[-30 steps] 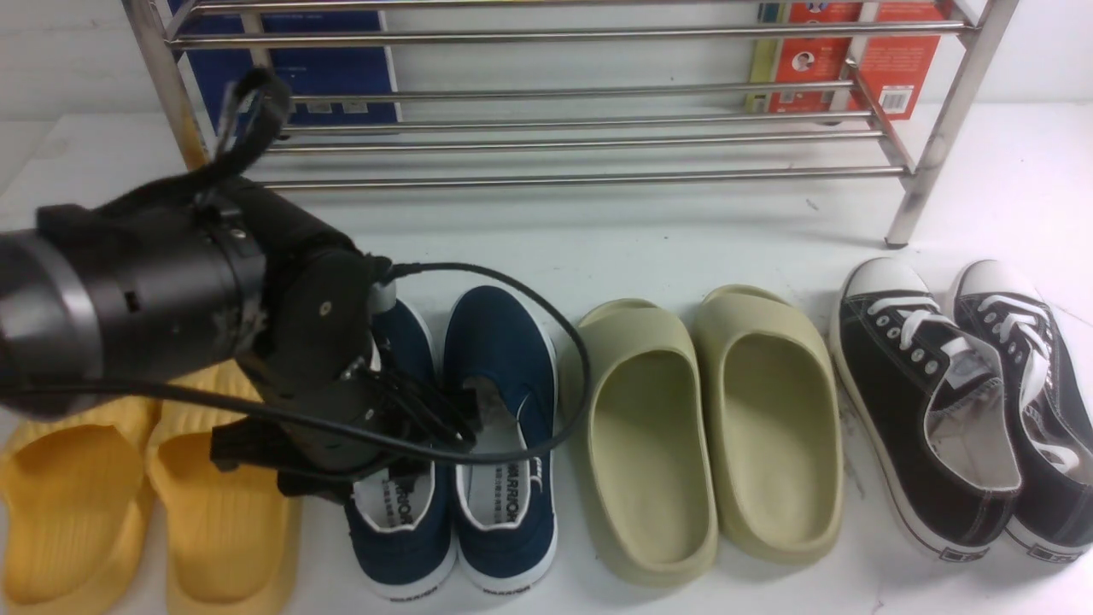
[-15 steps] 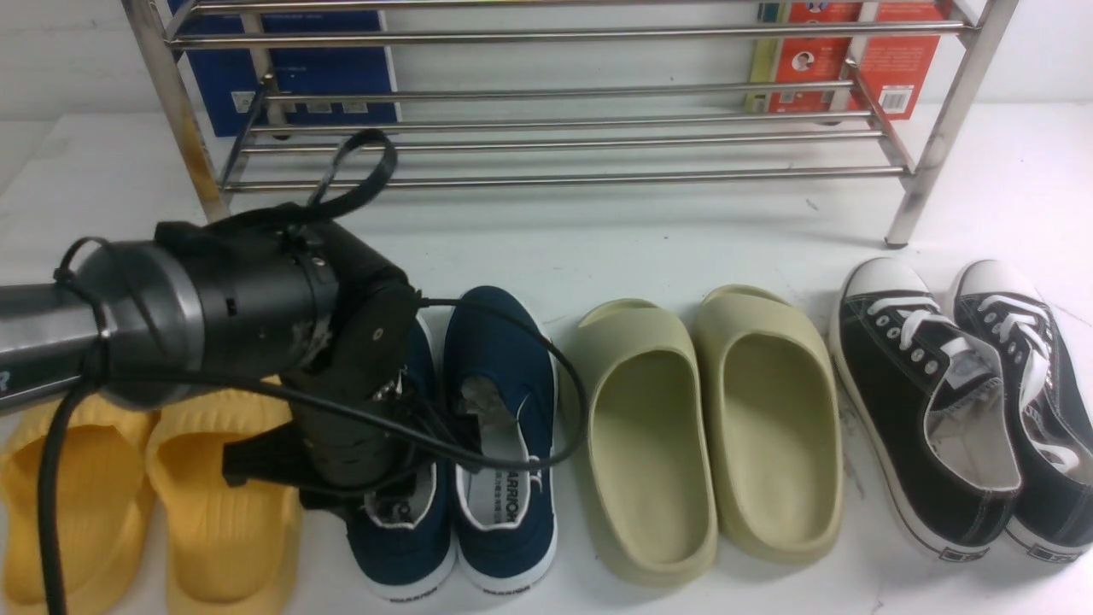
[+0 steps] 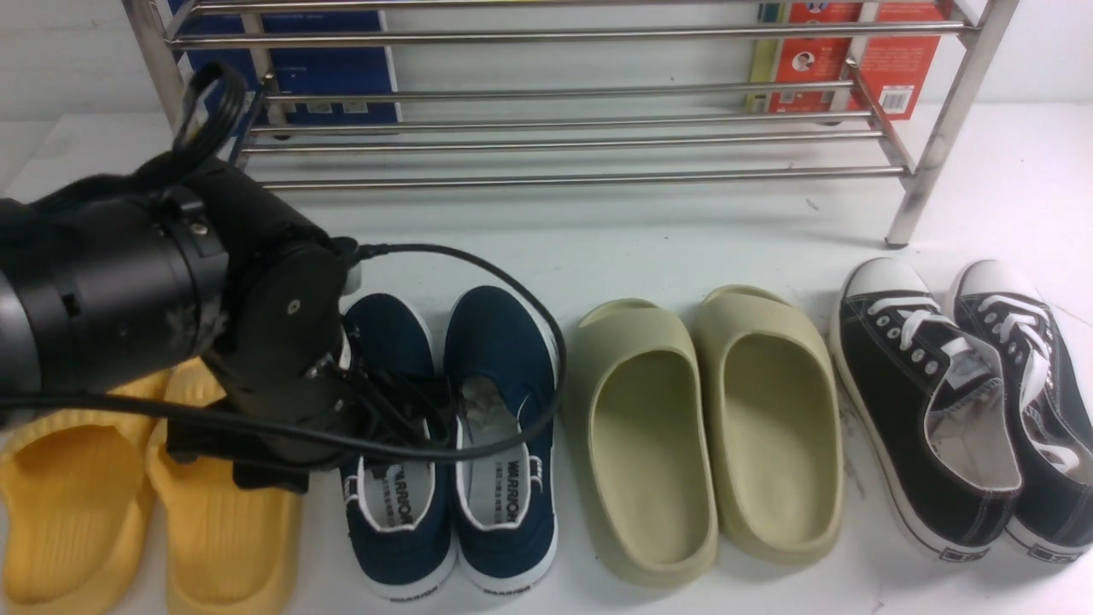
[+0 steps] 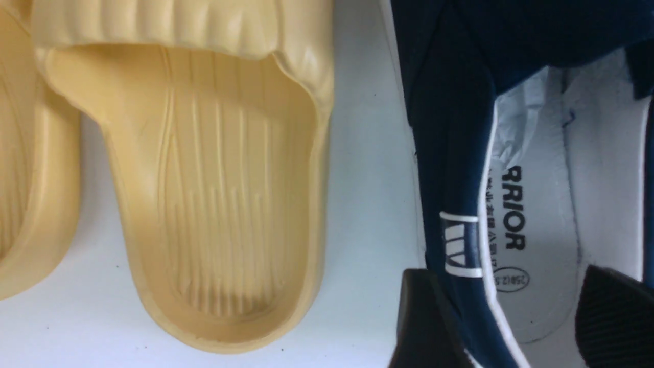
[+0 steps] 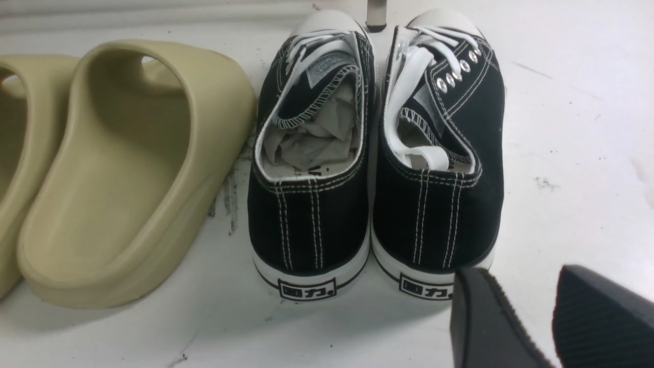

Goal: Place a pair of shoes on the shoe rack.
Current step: Use the left arm to grab the shoe closest to it, then use the left arm to put a shoe into the shoe rack

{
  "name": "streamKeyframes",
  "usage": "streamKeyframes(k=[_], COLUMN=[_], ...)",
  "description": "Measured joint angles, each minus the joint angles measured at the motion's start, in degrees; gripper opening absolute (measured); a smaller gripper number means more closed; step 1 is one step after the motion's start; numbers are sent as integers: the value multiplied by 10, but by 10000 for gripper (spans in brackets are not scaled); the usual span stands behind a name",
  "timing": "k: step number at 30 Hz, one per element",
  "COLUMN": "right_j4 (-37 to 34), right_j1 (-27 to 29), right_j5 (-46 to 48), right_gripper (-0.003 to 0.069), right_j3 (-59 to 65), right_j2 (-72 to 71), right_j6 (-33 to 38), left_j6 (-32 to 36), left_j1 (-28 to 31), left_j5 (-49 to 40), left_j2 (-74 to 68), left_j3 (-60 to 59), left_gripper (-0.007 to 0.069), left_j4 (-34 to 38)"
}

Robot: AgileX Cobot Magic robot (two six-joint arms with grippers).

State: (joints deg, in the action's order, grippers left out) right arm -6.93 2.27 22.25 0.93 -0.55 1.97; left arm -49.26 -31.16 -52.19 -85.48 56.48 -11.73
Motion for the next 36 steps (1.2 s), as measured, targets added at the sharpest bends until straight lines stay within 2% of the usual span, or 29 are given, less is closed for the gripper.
streamKeyframes(k=[4, 10, 15, 17, 18, 19, 20, 21, 28, 32, 36], right_j4=[0, 0, 0, 0, 0, 0, 0, 0, 0, 0, 0], right_j1=[0, 0, 0, 0, 0, 0, 0, 0, 0, 0, 0], right_j5=[0, 0, 0, 0, 0, 0, 0, 0, 0, 0, 0], right_gripper=[246, 246, 246, 246, 246, 246, 246, 246, 246, 246, 246], right_j3=[0, 0, 0, 0, 0, 0, 0, 0, 0, 0, 0], right_j2=[0, 0, 0, 0, 0, 0, 0, 0, 0, 0, 0], right_j6=[0, 0, 0, 0, 0, 0, 0, 0, 0, 0, 0], left_j6=[-3, -16, -27, -34, -36, -36, -39, -39, -31, 2, 69], left_j1=[0, 0, 0, 0, 0, 1, 1, 1, 1, 1, 0], left_j5=[56, 110, 111, 104, 101, 100, 96, 93, 35, -5, -46], left_j2=[-26, -61, -77, -77, -77, -77, -76, -72, -9, 33, 65], left_j3=[-41, -58, -58, -58, -58, -58, -58, -58, -48, -22, 39], left_gripper=[443, 423, 269, 139, 98, 88, 27, 13, 17, 17, 17], left_j4=[0, 0, 2, 3, 3, 2, 1, 0, 12, 16, 21])
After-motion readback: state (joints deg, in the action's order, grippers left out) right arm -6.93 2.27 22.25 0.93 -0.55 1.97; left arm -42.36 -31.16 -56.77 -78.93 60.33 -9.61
